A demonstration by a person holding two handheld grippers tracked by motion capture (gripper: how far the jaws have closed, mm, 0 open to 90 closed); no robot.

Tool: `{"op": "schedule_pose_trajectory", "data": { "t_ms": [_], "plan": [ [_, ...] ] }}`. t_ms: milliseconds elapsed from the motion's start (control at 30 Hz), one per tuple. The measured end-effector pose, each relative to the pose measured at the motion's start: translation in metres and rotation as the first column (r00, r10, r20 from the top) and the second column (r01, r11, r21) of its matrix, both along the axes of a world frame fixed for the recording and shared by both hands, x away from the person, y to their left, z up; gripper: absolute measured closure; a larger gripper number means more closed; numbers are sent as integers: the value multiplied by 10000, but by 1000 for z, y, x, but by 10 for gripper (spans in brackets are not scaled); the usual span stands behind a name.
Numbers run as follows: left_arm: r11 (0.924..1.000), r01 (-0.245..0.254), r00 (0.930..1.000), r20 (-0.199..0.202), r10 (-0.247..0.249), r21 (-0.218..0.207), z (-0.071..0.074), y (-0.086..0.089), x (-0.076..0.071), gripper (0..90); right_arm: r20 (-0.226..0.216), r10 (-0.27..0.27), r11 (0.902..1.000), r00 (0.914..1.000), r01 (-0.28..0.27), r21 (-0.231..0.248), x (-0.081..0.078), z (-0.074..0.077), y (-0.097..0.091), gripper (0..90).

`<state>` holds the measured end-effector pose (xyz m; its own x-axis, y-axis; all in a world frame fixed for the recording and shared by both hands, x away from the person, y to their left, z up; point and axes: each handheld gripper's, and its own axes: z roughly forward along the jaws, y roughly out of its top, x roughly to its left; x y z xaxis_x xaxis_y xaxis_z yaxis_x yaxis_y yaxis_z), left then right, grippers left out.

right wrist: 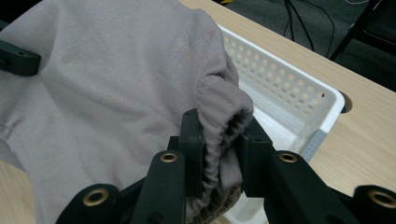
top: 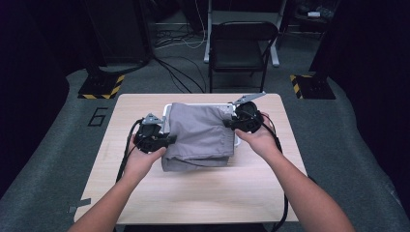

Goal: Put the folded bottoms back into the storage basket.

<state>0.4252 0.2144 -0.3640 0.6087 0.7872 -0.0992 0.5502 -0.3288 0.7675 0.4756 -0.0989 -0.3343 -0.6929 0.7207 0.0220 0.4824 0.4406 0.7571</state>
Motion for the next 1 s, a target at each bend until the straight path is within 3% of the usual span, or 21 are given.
{"op": "schedule_pose_trajectory", "data": {
  "t_ms": [233,333,500,633,667,833,1000],
  "plan": [
    [9997,-237,9997,2,237,83,3,-1,16,755,15,-243,9997,9997,243,-97,16,3,3,744],
    [9991,-405,9992,-30,405,-86,3,0,22,755,-75,-392,9992,9992,391,-56,23,5,3,744],
    [9982,-599,9981,-119,600,94,4,0,32,755,-63,-690,9976,9976,690,-20,33,6,9,744],
    [9952,-973,9951,-144,973,46,5,-2,41,755,-82,-893,9955,9960,890,-317,40,7,15,744],
    [9958,-895,9958,-169,899,202,6,-2,43,755,61,-837,9956,9965,839,-426,43,8,16,744],
    [9938,-1114,9935,-239,1115,49,8,-2,51,755,156,-1003,9896,9948,1014,-1024,53,14,23,744],
    [9931,-1160,9927,-314,1164,166,9,-3,58,755,76,-1190,9843,9929,1190,-1306,61,18,28,744]
  ]
}}
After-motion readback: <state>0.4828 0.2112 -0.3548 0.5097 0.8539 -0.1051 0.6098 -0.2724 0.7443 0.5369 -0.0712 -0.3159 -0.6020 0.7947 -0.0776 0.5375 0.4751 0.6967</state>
